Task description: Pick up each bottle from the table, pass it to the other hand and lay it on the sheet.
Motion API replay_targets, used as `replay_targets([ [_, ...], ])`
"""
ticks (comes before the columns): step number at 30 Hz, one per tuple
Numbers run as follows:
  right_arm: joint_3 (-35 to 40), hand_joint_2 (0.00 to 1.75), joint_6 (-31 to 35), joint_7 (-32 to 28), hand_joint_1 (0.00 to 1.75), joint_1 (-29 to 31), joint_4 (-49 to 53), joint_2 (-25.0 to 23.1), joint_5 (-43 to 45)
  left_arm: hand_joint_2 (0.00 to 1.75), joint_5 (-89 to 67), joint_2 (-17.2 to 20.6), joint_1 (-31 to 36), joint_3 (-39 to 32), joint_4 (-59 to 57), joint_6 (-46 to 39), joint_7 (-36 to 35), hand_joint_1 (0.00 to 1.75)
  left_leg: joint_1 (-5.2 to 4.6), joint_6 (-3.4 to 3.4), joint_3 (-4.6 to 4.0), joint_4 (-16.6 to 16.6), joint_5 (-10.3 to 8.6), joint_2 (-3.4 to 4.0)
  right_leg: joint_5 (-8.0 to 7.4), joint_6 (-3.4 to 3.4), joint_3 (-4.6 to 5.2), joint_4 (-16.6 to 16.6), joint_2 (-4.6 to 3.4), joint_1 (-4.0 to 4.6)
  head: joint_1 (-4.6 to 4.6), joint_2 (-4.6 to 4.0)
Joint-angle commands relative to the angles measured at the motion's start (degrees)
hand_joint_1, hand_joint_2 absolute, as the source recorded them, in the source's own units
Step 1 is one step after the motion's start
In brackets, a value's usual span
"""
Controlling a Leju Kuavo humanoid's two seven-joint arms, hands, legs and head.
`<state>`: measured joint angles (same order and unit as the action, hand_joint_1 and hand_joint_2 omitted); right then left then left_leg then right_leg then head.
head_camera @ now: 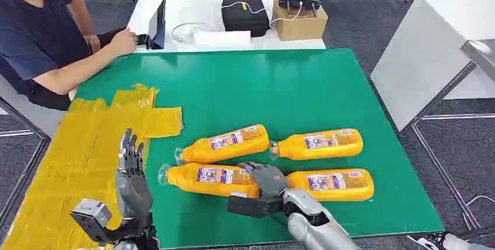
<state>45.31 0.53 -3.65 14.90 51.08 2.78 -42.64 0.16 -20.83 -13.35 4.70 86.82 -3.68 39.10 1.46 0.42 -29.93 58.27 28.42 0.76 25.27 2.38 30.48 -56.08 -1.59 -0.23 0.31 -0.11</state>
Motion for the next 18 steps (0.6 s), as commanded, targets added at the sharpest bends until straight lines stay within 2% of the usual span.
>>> replay_targets([
  [1,-2.25,1.75,2.27,-0.17,1.75,-9.82,4.82,0.15,0.64,1.75,3.0,0.83,-1.32,-3.37,0.48,-2.73,-0.76,0.0,-0.04,0.03,-0.77,0.01,-0.27,-0.21,-0.19,-0.07,0.72,-0.03,0.29,-0.02,0.0,0.0],
  [2,-2.25,1.75,2.27,-0.17,1.75,-9.82,4.82,0.15,0.64,1.75,3.0,0.83,-1.32,-3.37,0.48,-2.73,-0.76,0.0,-0.02,0.02,-0.63,-0.04,-0.2,-0.18,-0.14,-0.05,0.33,0.02,0.25,-0.01,-0.04,0.0],
  [3,-3.79,1.75,6.95,-3.28,1.75,-11.21,7.23,-1.56,1.06,1.75,4.79,0.83,-2.06,-3.69,1.63,-6.32,0.04,0.0,0.01,0.04,-0.41,-0.01,-0.12,-0.14,-0.04,-0.03,-0.21,0.01,0.2,0.02,0.0,0.0],
  [6,-4.98,1.75,11.78,-3.09,1.75,-13.9,15.49,-4.59,-0.49,1.75,8.7,0.83,-4.37,-4.77,5.67,-10.97,0.62,0.0,-0.01,0.06,-0.6,-0.03,-0.2,-0.19,-0.05,-0.08,0.03,-0.03,0.28,0.0,0.0,0.0],
  [8,-5.85,1.75,12.47,-4.2,1.75,-15.62,20.83,-5.23,1.56,1.75,10.39,0.83,-5.43,-5.48,7.36,-10.37,0.85,0.0,0.0,0.06,-0.68,0.03,-0.12,-0.17,0.0,-0.04,0.03,-0.1,0.22,0.01,-0.02,0.0],
  [9,-6.8,1.75,14.09,-6.33,1.75,-16.68,23.21,-5.86,3.01,1.75,11.78,0.83,-5.84,-5.6,8.0,-10.16,0.9,0.0,-0.01,0.06,-0.93,0.05,-0.15,-0.16,-0.02,-0.07,0.33,-0.17,0.23,-0.01,0.0,0.0],
  [10,-7.78,1.75,15.2,-9.09,1.75,-17.82,26.02,-6.47,5.35,1.75,12.89,0.83,-6.24,-5.61,8.2,-8.47,0.24,0.0,0.02,0.06,-1.04,0.05,-0.14,-0.16,-0.02,-0.05,0.41,-0.16,0.21,0.0,-0.02,0.0],
  [13,-8.98,1.75,16.34,-11.39,1.75,-20.03,32.26,-6.92,7.05,1.75,16.38,0.83,-6.85,-5.49,7.13,-2.01,-2.76,0.0,0.01,0.05,-1.51,0.07,-0.23,-0.26,-0.01,-0.02,0.83,-0.22,0.26,-0.03,-0.02,0.0],
  [16,-9.46,1.75,16.54,-12.77,1.75,-20.89,33.56,-6.99,7.95,1.75,17.77,0.83,-7.32,-4.98,6.21,2.24,-3.87,0.0,-0.01,0.06,-1.77,0.03,-0.33,-0.58,0.0,0.0,0.96,-0.18,0.69,-0.05,-0.02,0.0],
  [18,-9.53,1.75,16.76,-14.04,1.75,-21.15,33.18,-6.99,8.2,1.75,18.18,0.83,-8.13,-4.67,5.56,9.99,-6.34,0.0,-0.03,0.07,-1.77,0.01,-0.34,-0.68,-0.01,0.0,0.96,-0.14,0.72,-0.07,-0.02,0.0],
])
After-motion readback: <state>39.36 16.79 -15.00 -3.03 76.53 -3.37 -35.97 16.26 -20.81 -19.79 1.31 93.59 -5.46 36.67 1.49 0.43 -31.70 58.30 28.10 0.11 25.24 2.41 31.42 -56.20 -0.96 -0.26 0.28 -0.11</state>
